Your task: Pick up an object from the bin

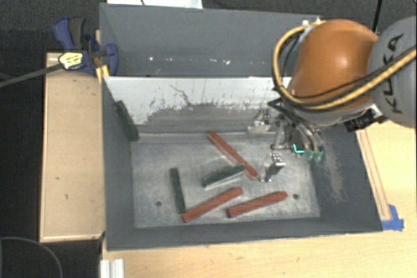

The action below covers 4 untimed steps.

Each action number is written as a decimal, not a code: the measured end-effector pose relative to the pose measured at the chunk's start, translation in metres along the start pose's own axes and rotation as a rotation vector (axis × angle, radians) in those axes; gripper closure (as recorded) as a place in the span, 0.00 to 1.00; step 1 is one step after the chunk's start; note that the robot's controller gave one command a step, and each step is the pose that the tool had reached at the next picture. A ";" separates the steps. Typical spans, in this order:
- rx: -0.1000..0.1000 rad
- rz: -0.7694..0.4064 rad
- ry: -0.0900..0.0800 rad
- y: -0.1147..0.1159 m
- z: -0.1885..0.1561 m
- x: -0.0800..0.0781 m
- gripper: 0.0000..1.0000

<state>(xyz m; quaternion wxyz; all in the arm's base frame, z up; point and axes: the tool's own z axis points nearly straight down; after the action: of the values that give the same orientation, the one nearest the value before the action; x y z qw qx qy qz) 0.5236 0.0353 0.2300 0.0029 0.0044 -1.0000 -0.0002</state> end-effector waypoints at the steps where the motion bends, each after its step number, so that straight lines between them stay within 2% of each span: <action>1: 0.000 0.001 -0.008 0.000 -0.004 -0.001 0.00; 2: 0.000 -0.009 -0.018 0.002 0.037 -0.008 0.00; 3: 0.001 -0.192 -0.014 0.004 0.104 -0.039 0.00; 4: -0.001 -0.136 -0.025 0.025 0.154 -0.030 1.00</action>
Offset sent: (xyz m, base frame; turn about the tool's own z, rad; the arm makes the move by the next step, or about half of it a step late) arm 0.0117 0.0055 -0.1262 -0.0612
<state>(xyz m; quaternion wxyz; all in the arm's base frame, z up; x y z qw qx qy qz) 0.5524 0.0605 0.0762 -0.0095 0.0724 -0.9973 -0.0012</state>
